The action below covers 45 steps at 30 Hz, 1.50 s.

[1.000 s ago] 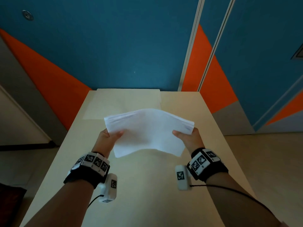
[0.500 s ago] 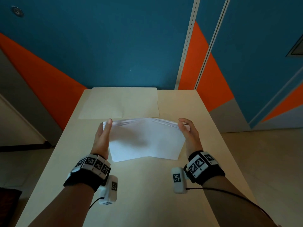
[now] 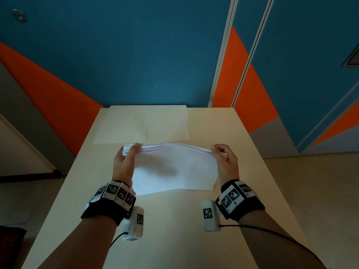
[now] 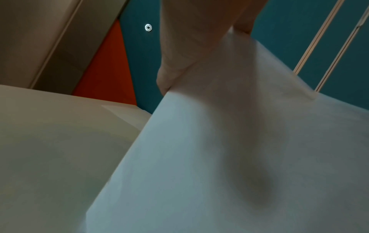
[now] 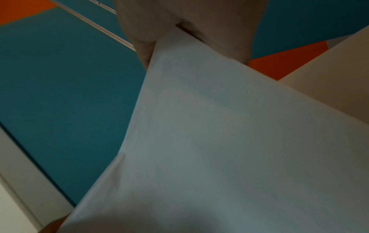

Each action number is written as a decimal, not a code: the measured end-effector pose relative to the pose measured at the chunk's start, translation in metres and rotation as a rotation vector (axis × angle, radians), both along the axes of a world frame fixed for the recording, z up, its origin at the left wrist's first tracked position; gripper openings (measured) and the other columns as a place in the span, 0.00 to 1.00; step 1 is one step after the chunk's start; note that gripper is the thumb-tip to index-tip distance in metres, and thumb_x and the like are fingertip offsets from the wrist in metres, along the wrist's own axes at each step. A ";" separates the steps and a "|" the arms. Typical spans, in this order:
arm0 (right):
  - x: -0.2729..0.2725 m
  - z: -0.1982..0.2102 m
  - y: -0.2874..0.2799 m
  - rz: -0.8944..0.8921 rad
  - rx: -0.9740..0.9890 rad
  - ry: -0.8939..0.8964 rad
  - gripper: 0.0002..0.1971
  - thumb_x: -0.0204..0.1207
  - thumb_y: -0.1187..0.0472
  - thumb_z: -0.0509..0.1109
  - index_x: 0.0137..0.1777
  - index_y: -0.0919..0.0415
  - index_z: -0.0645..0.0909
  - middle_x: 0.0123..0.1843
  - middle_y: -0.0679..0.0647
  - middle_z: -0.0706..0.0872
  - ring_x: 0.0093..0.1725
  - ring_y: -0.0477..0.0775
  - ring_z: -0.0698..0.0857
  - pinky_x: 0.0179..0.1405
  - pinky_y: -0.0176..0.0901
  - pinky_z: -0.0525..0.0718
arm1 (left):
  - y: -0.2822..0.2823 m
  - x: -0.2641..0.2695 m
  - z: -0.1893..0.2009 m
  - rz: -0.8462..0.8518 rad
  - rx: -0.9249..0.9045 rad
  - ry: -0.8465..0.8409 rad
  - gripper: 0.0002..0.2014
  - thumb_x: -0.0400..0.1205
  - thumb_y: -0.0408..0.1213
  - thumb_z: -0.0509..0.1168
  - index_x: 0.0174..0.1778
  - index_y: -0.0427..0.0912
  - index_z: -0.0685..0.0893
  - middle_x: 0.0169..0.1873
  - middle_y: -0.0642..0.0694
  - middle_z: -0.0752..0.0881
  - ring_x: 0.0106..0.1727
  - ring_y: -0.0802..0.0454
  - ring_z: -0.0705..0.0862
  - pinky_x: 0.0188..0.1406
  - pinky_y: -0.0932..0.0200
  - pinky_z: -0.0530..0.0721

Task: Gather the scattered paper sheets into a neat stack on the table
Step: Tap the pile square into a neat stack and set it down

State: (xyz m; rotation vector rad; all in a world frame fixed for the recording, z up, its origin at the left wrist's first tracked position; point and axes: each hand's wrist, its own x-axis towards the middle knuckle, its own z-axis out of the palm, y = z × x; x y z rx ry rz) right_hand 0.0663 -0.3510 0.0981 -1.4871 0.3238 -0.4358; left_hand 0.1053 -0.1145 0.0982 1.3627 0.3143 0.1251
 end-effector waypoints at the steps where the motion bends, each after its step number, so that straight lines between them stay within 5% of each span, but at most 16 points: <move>1: -0.001 0.001 -0.001 0.023 -0.006 0.007 0.04 0.75 0.61 0.71 0.40 0.52 0.80 0.41 0.47 0.83 0.37 0.29 0.80 0.44 0.28 0.77 | 0.001 0.000 -0.001 0.005 0.020 -0.014 0.06 0.78 0.42 0.66 0.36 0.48 0.83 0.34 0.47 0.85 0.46 0.42 0.84 0.48 0.50 0.82; 6: -0.006 0.000 -0.011 0.225 -0.112 0.099 0.29 0.64 0.72 0.78 0.63 0.52 0.75 0.47 0.47 0.77 0.45 0.45 0.79 0.40 0.22 0.81 | 0.008 0.000 -0.007 -0.048 0.253 -0.114 0.07 0.76 0.44 0.68 0.44 0.45 0.83 0.39 0.50 0.86 0.48 0.44 0.86 0.55 0.49 0.83; 10: -0.003 -0.005 -0.020 0.216 -0.177 0.103 0.16 0.67 0.78 0.74 0.46 0.56 0.82 0.40 0.49 0.83 0.36 0.35 0.83 0.42 0.31 0.79 | 0.017 0.001 -0.012 -0.162 0.318 -0.057 0.11 0.73 0.27 0.72 0.50 0.38 0.83 0.35 0.57 0.88 0.41 0.56 0.84 0.44 0.65 0.84; 14: 0.004 -0.003 -0.023 0.239 -0.205 0.092 0.10 0.67 0.77 0.74 0.36 0.61 0.82 0.32 0.52 0.82 0.27 0.32 0.80 0.33 0.22 0.77 | 0.023 0.004 -0.011 -0.180 0.291 -0.024 0.08 0.74 0.24 0.70 0.47 0.38 0.85 0.32 0.54 0.89 0.45 0.44 0.86 0.36 0.72 0.84; 16: 0.006 0.005 -0.020 0.257 -0.223 0.059 0.11 0.67 0.78 0.73 0.35 0.61 0.82 0.32 0.52 0.82 0.27 0.32 0.80 0.32 0.20 0.76 | 0.025 0.008 -0.002 -0.099 0.520 -0.023 0.13 0.72 0.27 0.73 0.52 0.35 0.82 0.38 0.46 0.86 0.50 0.41 0.84 0.37 0.66 0.79; 20: 0.014 0.034 -0.010 0.340 -0.280 -0.054 0.16 0.67 0.82 0.70 0.33 0.59 0.83 0.31 0.53 0.83 0.27 0.31 0.80 0.32 0.22 0.77 | 0.017 0.012 0.022 -0.114 1.200 -0.164 0.33 0.68 0.41 0.76 0.70 0.47 0.75 0.68 0.45 0.79 0.70 0.40 0.74 0.70 0.42 0.68; 22: 0.018 0.049 -0.002 0.397 -0.367 -0.120 0.15 0.67 0.81 0.71 0.35 0.58 0.84 0.31 0.51 0.84 0.29 0.32 0.81 0.34 0.23 0.77 | 0.001 0.011 0.036 -0.258 1.350 -0.259 0.31 0.71 0.47 0.73 0.72 0.53 0.74 0.71 0.51 0.77 0.75 0.46 0.71 0.76 0.39 0.59; 23: 0.019 0.055 0.002 0.419 -0.408 -0.149 0.14 0.66 0.80 0.71 0.36 0.59 0.84 0.32 0.51 0.84 0.30 0.33 0.81 0.36 0.24 0.77 | -0.008 0.010 0.042 -0.338 1.348 -0.304 0.26 0.74 0.46 0.71 0.69 0.53 0.78 0.67 0.51 0.81 0.71 0.47 0.76 0.74 0.44 0.63; 25: 0.020 0.067 0.008 0.442 -0.451 -0.191 0.12 0.67 0.78 0.72 0.36 0.59 0.83 0.33 0.50 0.84 0.32 0.34 0.81 0.37 0.25 0.77 | -0.020 0.007 0.052 -0.412 1.300 -0.362 0.11 0.78 0.42 0.66 0.55 0.46 0.86 0.48 0.44 0.90 0.52 0.43 0.86 0.52 0.54 0.75; 29: 0.021 0.080 -0.008 0.460 -0.460 -0.178 0.14 0.68 0.75 0.74 0.37 0.53 0.81 0.36 0.50 0.87 0.36 0.41 0.85 0.41 0.32 0.83 | -0.012 0.007 0.055 -0.321 1.066 -0.351 0.08 0.79 0.38 0.65 0.34 0.44 0.84 0.21 0.48 0.77 0.26 0.51 0.74 0.30 0.57 0.66; 33: 0.015 0.076 -0.033 0.411 -0.283 -0.097 0.08 0.58 0.66 0.81 0.32 0.54 0.85 0.31 0.44 0.91 0.33 0.41 0.89 0.38 0.34 0.86 | 0.008 0.010 0.052 -0.222 0.586 -0.174 0.10 0.78 0.32 0.67 0.31 0.44 0.82 0.23 0.49 0.83 0.27 0.54 0.81 0.31 0.61 0.77; 36: 0.014 0.065 -0.035 0.372 0.120 -0.129 0.25 0.44 0.52 0.83 0.45 0.51 0.86 0.39 0.47 0.93 0.41 0.45 0.91 0.40 0.40 0.89 | 0.004 0.004 0.047 -0.194 0.339 -0.116 0.09 0.79 0.29 0.65 0.33 0.42 0.83 0.25 0.50 0.84 0.23 0.62 0.83 0.32 0.65 0.82; 38: 0.013 0.054 -0.025 0.404 0.217 -0.082 0.29 0.50 0.56 0.82 0.54 0.52 0.81 0.45 0.48 0.93 0.48 0.49 0.90 0.45 0.44 0.89 | -0.005 -0.003 0.041 -0.194 0.243 -0.093 0.07 0.80 0.29 0.64 0.37 0.42 0.83 0.28 0.49 0.85 0.21 0.65 0.83 0.28 0.68 0.83; 41: 0.007 0.047 -0.007 0.393 0.030 0.022 0.14 0.70 0.69 0.73 0.53 0.52 0.82 0.48 0.45 0.90 0.47 0.44 0.89 0.55 0.43 0.87 | -0.015 -0.011 0.031 -0.193 0.165 -0.070 0.07 0.80 0.31 0.64 0.37 0.43 0.84 0.26 0.53 0.88 0.27 0.61 0.86 0.28 0.69 0.83; 43: 0.006 0.044 -0.005 0.357 0.006 0.027 0.12 0.74 0.71 0.70 0.54 0.57 0.84 0.47 0.44 0.89 0.42 0.37 0.90 0.47 0.34 0.88 | -0.016 -0.014 0.027 -0.209 0.178 -0.081 0.08 0.81 0.33 0.64 0.37 0.45 0.85 0.30 0.52 0.89 0.33 0.56 0.87 0.33 0.68 0.82; 45: 0.007 0.041 -0.008 0.350 0.025 0.018 0.11 0.73 0.73 0.70 0.51 0.57 0.84 0.44 0.44 0.89 0.39 0.36 0.90 0.38 0.28 0.87 | -0.017 -0.015 0.021 -0.224 0.179 -0.091 0.09 0.81 0.33 0.63 0.37 0.46 0.85 0.25 0.57 0.90 0.32 0.63 0.88 0.31 0.72 0.83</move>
